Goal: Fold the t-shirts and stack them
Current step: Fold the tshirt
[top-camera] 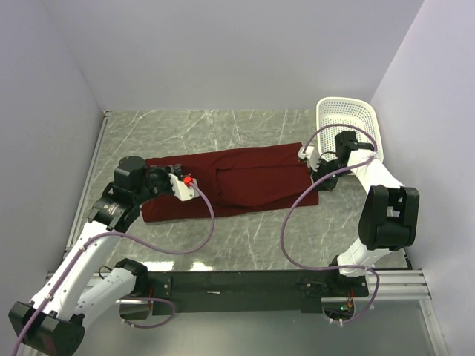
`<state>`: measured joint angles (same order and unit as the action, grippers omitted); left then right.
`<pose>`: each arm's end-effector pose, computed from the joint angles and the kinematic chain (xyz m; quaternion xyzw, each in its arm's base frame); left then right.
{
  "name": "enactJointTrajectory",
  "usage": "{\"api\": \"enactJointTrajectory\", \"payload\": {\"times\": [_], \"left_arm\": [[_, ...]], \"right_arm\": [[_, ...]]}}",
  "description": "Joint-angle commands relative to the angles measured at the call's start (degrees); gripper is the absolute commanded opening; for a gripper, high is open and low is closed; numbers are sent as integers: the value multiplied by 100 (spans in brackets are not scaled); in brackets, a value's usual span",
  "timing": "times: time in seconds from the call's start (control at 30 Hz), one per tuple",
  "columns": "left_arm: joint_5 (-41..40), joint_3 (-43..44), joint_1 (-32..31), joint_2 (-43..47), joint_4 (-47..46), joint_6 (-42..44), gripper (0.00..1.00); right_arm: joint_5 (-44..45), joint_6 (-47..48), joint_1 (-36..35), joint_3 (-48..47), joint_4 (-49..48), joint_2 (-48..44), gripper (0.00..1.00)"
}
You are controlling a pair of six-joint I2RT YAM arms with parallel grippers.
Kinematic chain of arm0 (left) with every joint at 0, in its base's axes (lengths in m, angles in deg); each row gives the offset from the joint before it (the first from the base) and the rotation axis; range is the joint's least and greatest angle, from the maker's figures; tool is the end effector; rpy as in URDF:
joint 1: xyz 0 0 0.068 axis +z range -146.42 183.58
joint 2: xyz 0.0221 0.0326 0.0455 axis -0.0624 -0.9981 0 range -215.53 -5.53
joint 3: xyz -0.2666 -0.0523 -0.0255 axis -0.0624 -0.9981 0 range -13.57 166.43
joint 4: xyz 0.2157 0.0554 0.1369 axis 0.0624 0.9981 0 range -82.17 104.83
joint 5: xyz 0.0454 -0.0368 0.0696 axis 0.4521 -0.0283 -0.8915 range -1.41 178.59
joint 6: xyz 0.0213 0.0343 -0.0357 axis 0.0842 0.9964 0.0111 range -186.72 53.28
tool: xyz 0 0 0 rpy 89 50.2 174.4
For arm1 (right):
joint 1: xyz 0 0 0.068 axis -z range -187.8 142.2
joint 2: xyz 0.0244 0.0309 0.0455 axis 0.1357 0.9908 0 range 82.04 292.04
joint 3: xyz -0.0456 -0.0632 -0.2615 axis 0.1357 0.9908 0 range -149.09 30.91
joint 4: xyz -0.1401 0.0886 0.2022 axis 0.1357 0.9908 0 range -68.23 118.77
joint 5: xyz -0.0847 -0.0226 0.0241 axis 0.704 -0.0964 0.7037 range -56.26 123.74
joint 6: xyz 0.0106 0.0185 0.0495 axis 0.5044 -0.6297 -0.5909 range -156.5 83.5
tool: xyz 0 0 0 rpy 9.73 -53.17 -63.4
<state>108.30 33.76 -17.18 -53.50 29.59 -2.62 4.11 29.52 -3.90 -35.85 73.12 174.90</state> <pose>0.1717 -0.0780 0.3260 0.6226 0.5400 0.0703 0.5619 0.3029 -0.0030 0.2210 -0.5198 0.8087 0.1478 0.2323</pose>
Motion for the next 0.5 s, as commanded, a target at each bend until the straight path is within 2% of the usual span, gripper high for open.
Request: {"api": "enactJointTrajectory", "payload": {"times": [0.0,0.47], "left_arm": [[-151,48,71,77,-497,86,0],[-239,74,159,-19,-831,209,0]], "right_arm": [[-113,262,76,-109,244,-110,0],[-122,175,84,-135,208,-49,0]]}}
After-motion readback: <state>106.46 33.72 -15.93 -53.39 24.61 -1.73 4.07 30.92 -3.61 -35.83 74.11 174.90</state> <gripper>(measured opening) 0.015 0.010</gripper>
